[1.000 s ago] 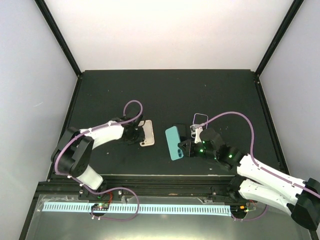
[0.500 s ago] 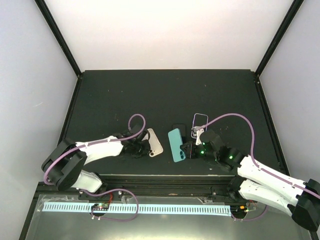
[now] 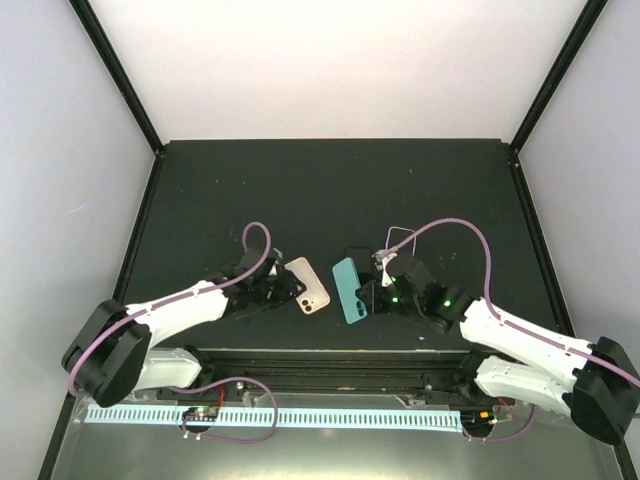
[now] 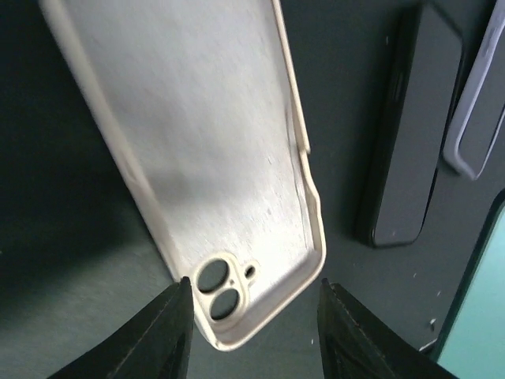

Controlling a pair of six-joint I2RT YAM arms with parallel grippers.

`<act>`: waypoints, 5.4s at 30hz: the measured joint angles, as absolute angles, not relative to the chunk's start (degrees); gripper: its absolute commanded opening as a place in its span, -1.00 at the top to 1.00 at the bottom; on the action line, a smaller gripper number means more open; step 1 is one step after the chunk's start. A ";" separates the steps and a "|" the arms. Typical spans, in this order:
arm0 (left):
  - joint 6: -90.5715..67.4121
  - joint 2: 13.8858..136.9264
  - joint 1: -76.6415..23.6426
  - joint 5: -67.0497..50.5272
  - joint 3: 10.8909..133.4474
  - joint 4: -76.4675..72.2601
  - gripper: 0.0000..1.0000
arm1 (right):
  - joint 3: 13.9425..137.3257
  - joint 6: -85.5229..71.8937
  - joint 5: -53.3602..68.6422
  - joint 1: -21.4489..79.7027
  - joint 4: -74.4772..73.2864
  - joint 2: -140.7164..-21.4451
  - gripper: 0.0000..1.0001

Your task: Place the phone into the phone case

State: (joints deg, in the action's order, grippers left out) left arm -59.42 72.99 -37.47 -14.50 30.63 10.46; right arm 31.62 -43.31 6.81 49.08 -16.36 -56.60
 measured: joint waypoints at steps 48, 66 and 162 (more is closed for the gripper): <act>-47.29 90.76 -10.85 -39.90 28.10 -10.22 0.35 | 69.47 -31.94 -0.69 54.78 -32.58 -99.92 0.97; -46.13 92.75 -10.83 -40.69 29.93 -9.67 0.44 | 73.43 -31.35 -5.02 55.90 -35.73 -102.52 0.98; -41.43 74.76 -9.91 -33.71 24.82 5.98 0.45 | 65.28 -34.87 13.72 49.04 -12.27 -108.97 -0.39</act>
